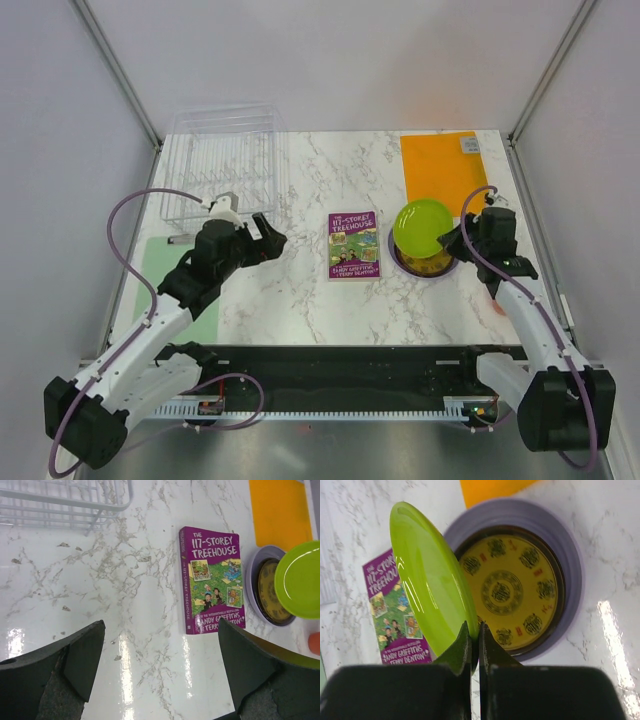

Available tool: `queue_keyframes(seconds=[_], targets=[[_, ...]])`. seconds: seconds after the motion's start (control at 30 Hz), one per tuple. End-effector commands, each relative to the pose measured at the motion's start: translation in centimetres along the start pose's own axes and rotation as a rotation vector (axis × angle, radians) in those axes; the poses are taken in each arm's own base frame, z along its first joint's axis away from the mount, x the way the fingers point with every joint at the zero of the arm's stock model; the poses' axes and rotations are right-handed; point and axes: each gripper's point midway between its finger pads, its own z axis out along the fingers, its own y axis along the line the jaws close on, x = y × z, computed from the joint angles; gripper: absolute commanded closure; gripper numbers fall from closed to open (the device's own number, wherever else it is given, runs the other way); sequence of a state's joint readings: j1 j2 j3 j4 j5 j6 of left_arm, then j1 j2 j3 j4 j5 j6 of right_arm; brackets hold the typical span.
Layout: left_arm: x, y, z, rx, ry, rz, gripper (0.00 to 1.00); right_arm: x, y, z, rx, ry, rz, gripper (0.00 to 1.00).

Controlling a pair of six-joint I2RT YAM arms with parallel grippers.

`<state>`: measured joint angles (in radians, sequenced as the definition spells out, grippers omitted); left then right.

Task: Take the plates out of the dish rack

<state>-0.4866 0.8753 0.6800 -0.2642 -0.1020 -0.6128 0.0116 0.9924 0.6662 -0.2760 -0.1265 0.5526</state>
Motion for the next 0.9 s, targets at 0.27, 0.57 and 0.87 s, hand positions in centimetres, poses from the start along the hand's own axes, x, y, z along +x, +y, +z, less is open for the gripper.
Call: queue_keyframes(seconds=[0.27,0.57,0.87], targets=[[-0.4,2.8,-0.2,-0.124,-0.048,0.082,0.0,2.8,-3.6,1.6,0.078,0.032,0.066,1.0],[-0.2,3.1,-0.2,-0.132,-0.041,0.088,0.0,3.5,-4.6,3.0,0.08,0.073,0.098,0.98],[-0.2,3.4,-0.2,-0.15,-0.044,0.091,0.0,4.4,-4.6,3.8,0.05,0.119,0.096,0.48]])
